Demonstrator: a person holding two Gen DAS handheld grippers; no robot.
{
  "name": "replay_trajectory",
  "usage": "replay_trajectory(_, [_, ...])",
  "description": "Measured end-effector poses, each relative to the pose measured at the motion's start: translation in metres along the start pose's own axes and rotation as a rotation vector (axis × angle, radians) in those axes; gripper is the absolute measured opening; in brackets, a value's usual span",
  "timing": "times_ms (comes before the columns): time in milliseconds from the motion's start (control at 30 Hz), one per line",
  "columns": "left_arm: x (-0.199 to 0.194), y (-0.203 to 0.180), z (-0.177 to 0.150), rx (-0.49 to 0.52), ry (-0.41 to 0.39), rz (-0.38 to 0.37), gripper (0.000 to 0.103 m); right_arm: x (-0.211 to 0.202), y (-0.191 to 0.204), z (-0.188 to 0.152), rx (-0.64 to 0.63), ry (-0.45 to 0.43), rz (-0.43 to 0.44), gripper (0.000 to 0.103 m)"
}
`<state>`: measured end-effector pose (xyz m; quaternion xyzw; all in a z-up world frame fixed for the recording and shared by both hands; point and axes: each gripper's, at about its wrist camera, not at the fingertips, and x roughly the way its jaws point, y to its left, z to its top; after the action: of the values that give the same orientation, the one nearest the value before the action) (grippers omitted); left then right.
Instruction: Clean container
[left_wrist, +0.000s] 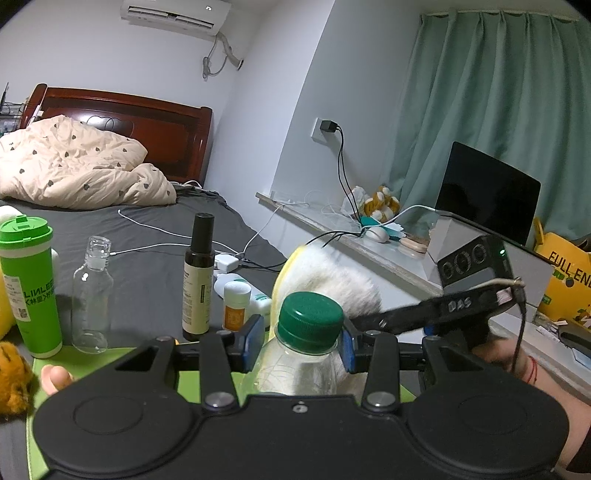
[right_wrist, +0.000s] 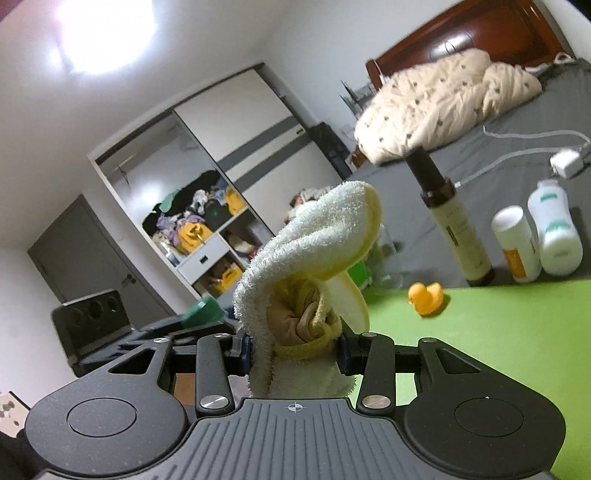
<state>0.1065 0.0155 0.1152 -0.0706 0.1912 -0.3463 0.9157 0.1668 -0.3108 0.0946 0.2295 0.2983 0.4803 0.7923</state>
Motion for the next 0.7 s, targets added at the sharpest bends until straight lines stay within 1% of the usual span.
replay_trajectory(233, [0.002,0.0,0.001,0.002,0.005,-0.004,0.04,0.009,-0.01,-0.007,0.027,0.035,0.007,0.042])
replay_trajectory(500, [0.003,0.0,0.0,-0.002,0.004,-0.005,0.04,0.027,-0.026,-0.021,0.052,0.09,-0.035,0.042])
replay_trajectory(700, [0.003,-0.001,0.0,-0.001,0.006,-0.004,0.04,0.038,-0.049,-0.039,0.112,0.129,-0.062,0.042])
